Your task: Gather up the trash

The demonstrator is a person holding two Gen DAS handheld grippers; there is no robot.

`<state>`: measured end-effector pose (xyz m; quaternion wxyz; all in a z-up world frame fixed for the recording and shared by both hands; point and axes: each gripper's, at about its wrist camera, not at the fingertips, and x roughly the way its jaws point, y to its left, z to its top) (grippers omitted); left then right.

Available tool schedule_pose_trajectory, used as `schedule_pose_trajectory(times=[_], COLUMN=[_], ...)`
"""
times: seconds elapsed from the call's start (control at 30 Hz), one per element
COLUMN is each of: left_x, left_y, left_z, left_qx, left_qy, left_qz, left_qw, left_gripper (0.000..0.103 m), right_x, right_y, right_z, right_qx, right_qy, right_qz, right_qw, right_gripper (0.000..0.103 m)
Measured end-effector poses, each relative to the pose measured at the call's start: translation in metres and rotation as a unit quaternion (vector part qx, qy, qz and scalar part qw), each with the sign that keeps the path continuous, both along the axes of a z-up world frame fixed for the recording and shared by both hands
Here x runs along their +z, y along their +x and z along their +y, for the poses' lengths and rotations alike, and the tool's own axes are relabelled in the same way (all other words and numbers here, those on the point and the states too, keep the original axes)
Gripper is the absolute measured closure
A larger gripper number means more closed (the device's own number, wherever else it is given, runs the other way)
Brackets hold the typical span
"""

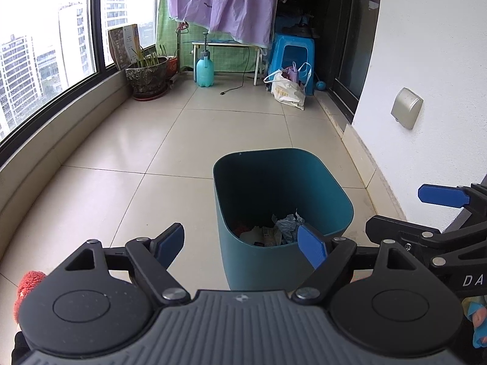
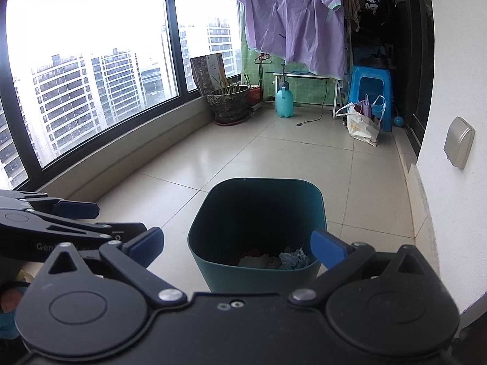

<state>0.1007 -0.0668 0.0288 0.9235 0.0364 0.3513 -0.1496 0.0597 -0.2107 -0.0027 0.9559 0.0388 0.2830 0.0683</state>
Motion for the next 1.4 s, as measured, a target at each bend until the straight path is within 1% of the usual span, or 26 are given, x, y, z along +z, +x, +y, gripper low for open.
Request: schedule_pose_trajectory(times=[0.37, 0.6, 0.8, 0.97, 1.13, 1.4], left_x=[0.0, 0.001, 0.003, 0.005, 0.005, 0.005], left_y=[-0.005, -0.006, -0.009, -0.013, -0.015, -0.015], left_z=[-0.001, 0.001, 0.0, 0.002, 0.002, 0.008], left_qx=[0.005, 0.007, 0.005, 0.002, -0.008, -0.007], left_qy=[0.008, 0.002, 0.004, -0.001, -0.003, -0.011], left_qz=[-0.015, -0.014, -0.024, -0.031, -0.03, -0.02], left_qw=[0.9998, 0.9999, 0.9997, 0.9995, 0.9995, 0.9997], left_gripper=[0.021, 0.021, 0.021, 0.021, 0.021, 0.021], right_x=[0.003, 0.004, 0.005, 0.006, 0.004, 0.005], right_y=[0.001, 0.0, -0.001, 0.002, 0.003, 0.005], right_z=[0.002, 0.003, 0.002, 0.003, 0.0, -0.001], right_qx=[-0.007, -0.01, -0.013, -0.013, -0.018, -0.018], right_qy=[-0.001, 0.001, 0.004, 0.003, 0.011, 0.01], right_qz=[0.006, 0.007, 0.007, 0.008, 0.014, 0.017], right_qw=[1.0, 1.0, 1.0, 1.0, 1.0, 1.0], right_gripper=[0.0, 0.0, 0.0, 0.0, 0.0, 0.0])
